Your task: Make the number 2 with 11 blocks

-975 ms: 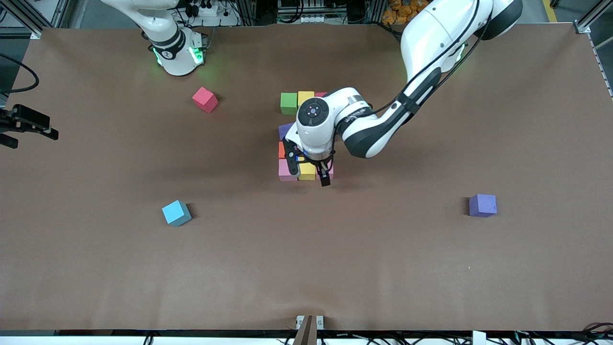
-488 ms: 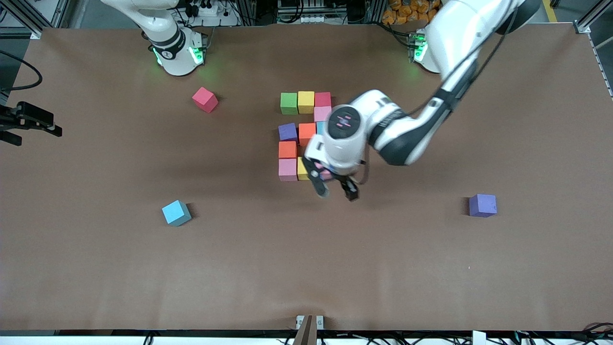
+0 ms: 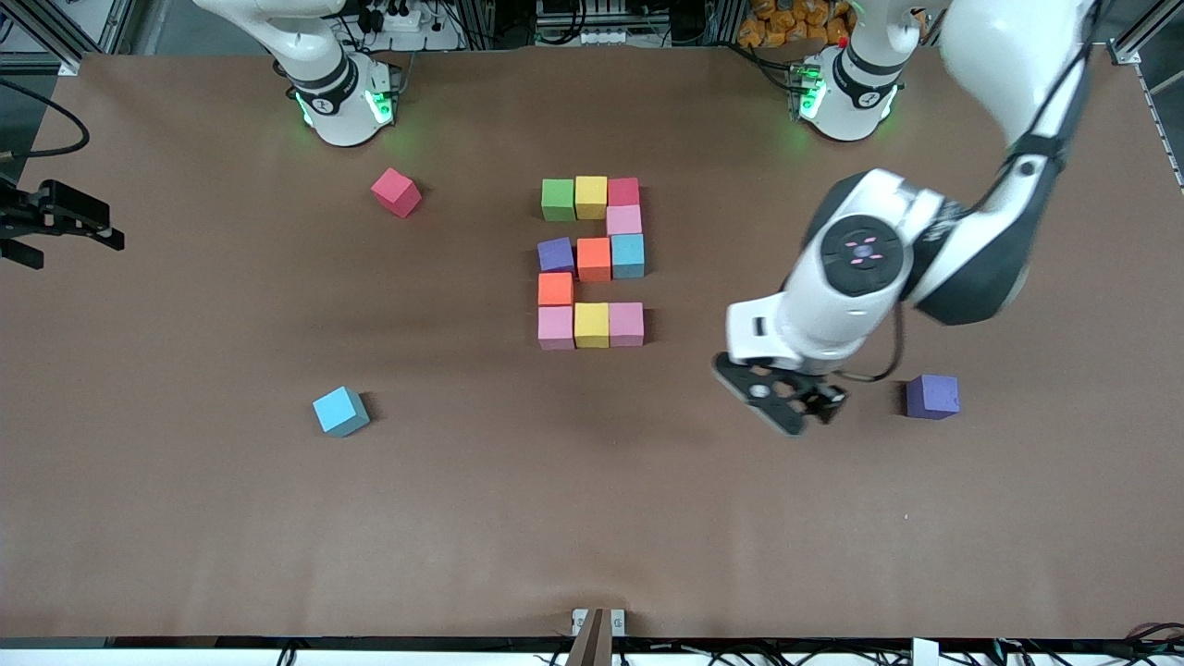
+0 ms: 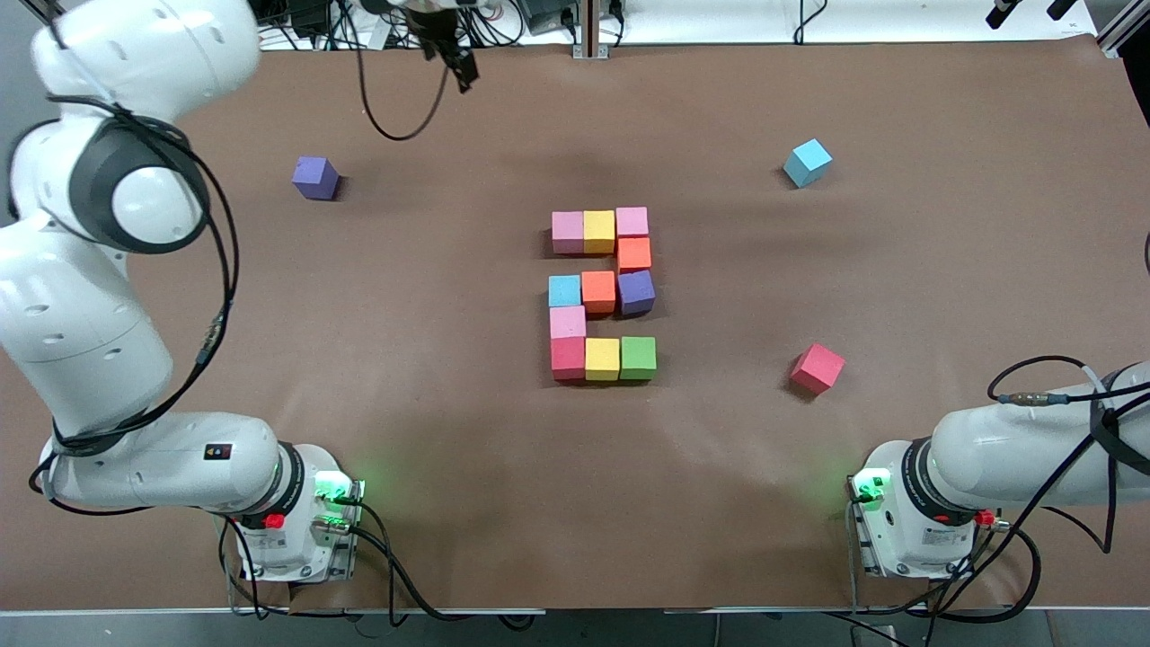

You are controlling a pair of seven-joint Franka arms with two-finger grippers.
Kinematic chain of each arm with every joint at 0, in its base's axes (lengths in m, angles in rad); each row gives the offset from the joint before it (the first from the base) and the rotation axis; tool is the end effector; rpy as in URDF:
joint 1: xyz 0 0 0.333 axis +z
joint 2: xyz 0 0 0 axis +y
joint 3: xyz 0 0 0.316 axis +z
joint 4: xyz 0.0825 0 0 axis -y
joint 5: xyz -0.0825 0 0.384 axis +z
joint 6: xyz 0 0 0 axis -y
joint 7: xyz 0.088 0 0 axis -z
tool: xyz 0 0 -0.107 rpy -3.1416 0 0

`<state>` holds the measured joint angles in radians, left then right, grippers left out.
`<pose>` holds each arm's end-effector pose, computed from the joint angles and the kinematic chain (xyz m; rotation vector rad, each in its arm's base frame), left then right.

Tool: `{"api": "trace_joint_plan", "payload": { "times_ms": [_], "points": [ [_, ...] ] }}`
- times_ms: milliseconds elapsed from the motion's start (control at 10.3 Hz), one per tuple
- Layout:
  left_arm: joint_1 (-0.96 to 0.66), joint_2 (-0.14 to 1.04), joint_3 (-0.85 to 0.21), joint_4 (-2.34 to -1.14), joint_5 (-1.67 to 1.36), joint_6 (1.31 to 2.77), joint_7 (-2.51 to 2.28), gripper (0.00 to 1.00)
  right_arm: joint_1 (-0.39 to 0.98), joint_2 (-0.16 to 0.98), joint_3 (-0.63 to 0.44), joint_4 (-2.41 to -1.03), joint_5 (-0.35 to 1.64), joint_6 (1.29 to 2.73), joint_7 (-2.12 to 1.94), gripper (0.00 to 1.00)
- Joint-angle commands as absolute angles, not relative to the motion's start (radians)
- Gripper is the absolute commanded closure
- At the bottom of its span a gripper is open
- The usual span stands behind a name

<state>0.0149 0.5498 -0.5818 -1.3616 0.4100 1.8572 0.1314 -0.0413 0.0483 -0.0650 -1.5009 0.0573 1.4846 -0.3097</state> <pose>0.6482 -0.2766 0.4432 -2.8425 1.0929 -0.0853 0.5583 -0.0520 0.6232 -3.0580 -0.3168 0.0799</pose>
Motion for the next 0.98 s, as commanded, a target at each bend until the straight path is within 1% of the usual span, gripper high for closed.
{"api": "trace_joint_plan", "payload": {
  "times_ms": [0,98,390,683,878],
  "points": [
    [0.083,0.442,-0.581,-1.387,0.376,1.778,0.025,0.0,-0.035,-0.021,-0.066,-1.577,0.032,1.502,-0.314,0.0],
    [0.136,0.414,-0.584,-1.391,0.358,1.751,-0.033,0.0,-0.035,-0.028,-0.066,-1.581,0.029,1.503,-0.313,0.0],
    [0.234,0.342,-0.587,-1.394,0.301,1.606,-0.254,0.0,-0.035,-0.028,-0.066,-1.58,0.029,1.505,-0.313,0.0],
    [0.271,0.307,-0.583,-1.394,0.301,1.572,-0.281,0.0,-0.035,-0.025,-0.066,-1.578,0.029,1.52,-0.313,0.0],
    [0.314,0.279,-0.584,-1.393,0.301,1.517,-0.27,0.0,-0.035,-0.023,-0.064,-1.577,0.029,1.52,-0.313,0.0]
  ]
}}
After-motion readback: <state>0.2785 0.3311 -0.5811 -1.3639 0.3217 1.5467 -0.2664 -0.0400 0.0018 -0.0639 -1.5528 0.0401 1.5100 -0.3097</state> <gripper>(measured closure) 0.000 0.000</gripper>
